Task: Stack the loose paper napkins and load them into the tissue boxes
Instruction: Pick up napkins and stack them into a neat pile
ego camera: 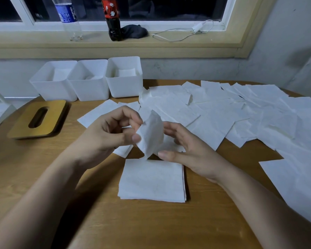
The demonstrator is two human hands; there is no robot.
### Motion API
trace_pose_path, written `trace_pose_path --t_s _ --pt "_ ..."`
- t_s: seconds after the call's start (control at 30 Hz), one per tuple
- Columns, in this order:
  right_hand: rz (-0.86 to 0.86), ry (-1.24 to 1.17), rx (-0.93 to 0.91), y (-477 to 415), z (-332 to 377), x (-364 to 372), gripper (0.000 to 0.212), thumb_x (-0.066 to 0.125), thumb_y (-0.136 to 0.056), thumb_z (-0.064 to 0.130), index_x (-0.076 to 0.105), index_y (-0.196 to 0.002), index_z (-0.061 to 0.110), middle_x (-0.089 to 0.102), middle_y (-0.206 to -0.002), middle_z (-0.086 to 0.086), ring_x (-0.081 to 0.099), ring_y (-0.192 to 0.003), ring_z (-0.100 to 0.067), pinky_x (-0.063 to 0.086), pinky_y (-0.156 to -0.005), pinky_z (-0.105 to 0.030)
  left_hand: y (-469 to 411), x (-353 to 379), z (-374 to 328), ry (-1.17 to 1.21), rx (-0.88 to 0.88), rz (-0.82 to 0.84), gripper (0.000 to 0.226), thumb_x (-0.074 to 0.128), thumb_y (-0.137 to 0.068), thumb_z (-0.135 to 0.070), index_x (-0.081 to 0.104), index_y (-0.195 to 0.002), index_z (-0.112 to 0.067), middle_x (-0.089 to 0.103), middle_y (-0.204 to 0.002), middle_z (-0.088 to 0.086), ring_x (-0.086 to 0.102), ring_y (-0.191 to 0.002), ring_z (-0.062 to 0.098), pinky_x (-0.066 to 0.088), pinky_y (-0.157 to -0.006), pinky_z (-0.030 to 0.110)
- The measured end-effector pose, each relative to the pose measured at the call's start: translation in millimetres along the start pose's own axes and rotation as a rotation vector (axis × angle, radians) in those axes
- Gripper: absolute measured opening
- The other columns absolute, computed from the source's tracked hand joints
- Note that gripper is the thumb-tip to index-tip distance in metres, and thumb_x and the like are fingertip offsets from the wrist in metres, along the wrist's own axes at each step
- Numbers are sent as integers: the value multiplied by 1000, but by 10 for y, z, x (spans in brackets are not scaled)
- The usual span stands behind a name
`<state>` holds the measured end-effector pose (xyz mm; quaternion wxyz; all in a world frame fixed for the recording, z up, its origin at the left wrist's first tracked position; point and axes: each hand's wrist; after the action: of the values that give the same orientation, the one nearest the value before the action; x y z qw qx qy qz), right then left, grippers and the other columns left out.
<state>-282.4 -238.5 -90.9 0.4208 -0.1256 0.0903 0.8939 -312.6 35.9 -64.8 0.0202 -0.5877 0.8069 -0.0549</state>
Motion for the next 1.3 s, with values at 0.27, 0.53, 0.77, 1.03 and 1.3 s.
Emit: trace_pose_path --t_s 0.27,0.53,0.77,1.03,1.3 --pt "-224 0 -101 9 -25 -43 0 73 -102 17 74 -102 17 79 -102 1 75 -103 -20 58 -101 -52 -24 8 -3 -136 -34 -46 25 81 -87 -11 70 -109 -12 65 -103 14 63 -91 31 57 -81 37" --pt "-204 80 -182 54 -2 17 5 72 -104 24 76 -105 23 76 -104 2 71 -106 -20 56 -96 -40 -23 103 -9 -187 -70 -101 27 87 -89 -21 75 -110 -9 74 -111 24 72 -106 42 61 -90 39" --pt "-117 -52 -38 57 23 -51 19 77 -99 22 75 -117 19 80 -111 2 77 -104 -17 63 -93 -40 21 118 -35 -159 -27 -318 20 78 -92 -12 72 -103 5 78 -104 21 77 -96 30 60 -82 29" --pt "44 -91 186 72 68 -231 39 88 -88 21 69 -120 25 80 -101 -17 69 -77 -31 55 -74 -39 261 45 -46 -335 -331 -291 37 90 -79 -29 74 -99 -2 73 -95 20 68 -81 29 51 -75 36" --pt "193 79 319 120 150 -186 42 87 -89 19 61 -121 24 79 -80 -15 64 -55 -17 43 -54 -32 345 96 -68 -511 -605 -82 33 91 -82 -33 73 -108 -22 83 -99 0 77 -94 21 55 -84 34"
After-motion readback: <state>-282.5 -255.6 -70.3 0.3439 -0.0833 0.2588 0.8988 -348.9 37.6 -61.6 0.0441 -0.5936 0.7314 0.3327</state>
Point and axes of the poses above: each hand's wrist, its own y-axis away from the middle knuckle, its own x-axis out of the palm, z = x × y
